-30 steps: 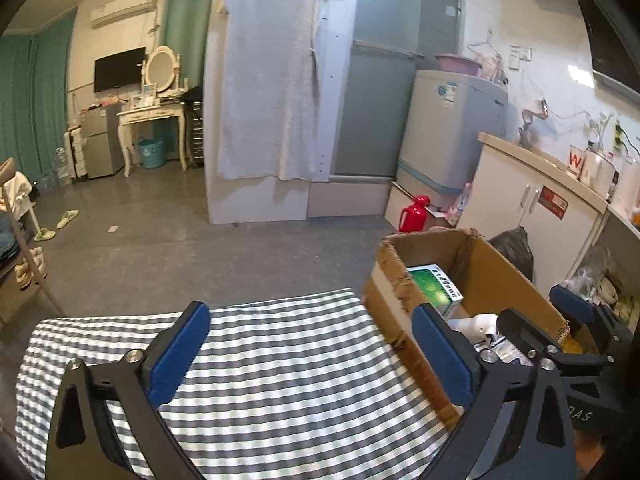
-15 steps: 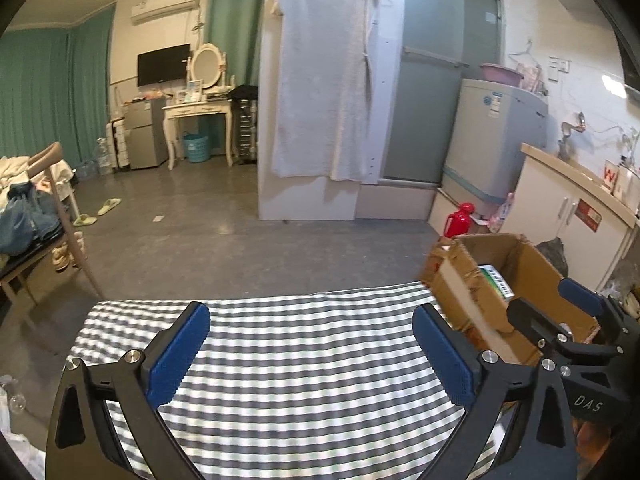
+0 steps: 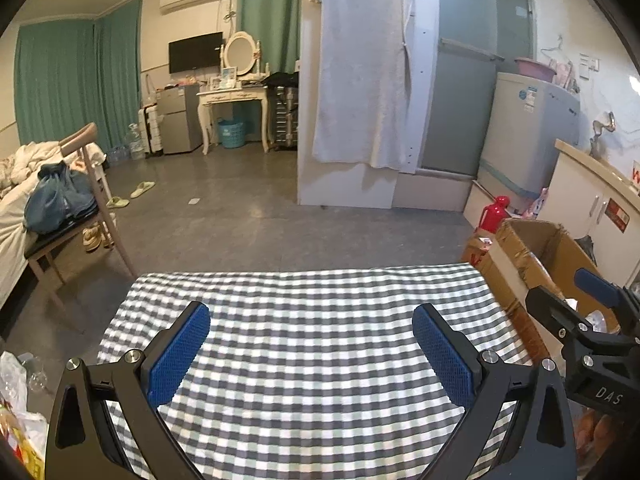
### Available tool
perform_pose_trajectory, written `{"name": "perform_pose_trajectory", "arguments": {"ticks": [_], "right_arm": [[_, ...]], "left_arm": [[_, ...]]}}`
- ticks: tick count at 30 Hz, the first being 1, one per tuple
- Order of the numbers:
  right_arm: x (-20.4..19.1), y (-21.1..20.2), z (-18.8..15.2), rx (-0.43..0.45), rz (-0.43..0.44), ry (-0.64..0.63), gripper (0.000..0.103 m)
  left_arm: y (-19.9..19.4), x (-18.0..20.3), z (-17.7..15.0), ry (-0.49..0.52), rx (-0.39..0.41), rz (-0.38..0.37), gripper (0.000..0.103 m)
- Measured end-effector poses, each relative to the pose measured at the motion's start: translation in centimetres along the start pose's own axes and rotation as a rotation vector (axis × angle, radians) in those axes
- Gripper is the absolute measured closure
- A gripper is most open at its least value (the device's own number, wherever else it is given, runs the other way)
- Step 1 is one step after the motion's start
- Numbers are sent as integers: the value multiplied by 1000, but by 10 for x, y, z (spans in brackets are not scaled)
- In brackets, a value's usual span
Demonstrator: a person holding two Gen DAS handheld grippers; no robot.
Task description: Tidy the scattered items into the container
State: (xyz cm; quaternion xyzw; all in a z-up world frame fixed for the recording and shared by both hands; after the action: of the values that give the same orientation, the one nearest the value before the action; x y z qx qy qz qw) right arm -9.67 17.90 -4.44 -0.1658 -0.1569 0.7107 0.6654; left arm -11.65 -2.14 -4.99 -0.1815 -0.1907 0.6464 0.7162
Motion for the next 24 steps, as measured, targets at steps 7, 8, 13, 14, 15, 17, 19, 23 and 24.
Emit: {"name": "perform_pose_trajectory", "arguments": {"ticks": [7, 8, 13, 14, 15, 17, 19, 23, 24], "right_arm": [[-7, 3, -4, -10, 12, -4, 0], [-8, 3, -5, -11, 14, -5, 0], [-12, 4, -6, -16, 20, -11, 0], [-13, 4, -7, -17, 21, -13, 0], [-13, 4, -7, -17, 22, -14, 0], [-15, 4, -8, -19, 21, -17, 0], [-15, 4, -9, -21, 22, -15, 0], [-13, 4, -9, -21, 23, -13, 0], [-12, 3, -9, -21, 23, -12, 0]], "left_arm": [[0, -7, -5, -5, -11, 20, 0], [0, -8, -5, -5, -12, 23, 0], [0, -8, -6, -5, -17, 32, 0], [1, -9, -6, -6, -18, 33, 0], [1, -9, -6, -7, -19, 32, 0], [1, -10, -6, -10, -20, 32, 0], [1, -10, -6, -11, -21, 31, 0], [2, -11, -8, -17, -30, 28, 0], [3, -12, -8, -19, -33, 31, 0]]}}
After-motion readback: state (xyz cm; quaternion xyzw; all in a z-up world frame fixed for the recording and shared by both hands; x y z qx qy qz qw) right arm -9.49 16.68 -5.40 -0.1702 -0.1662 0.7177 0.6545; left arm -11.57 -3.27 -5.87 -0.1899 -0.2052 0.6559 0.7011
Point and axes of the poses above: each gripper's, at about its wrist camera, not at the fingertips, and y roughly the way its jaws point, x to its right, z to its top, the point moved 4 cm from there along y, roughly the way its jaws point, and after that the axes turned 6 degrees about x, right-handed, at the moved point
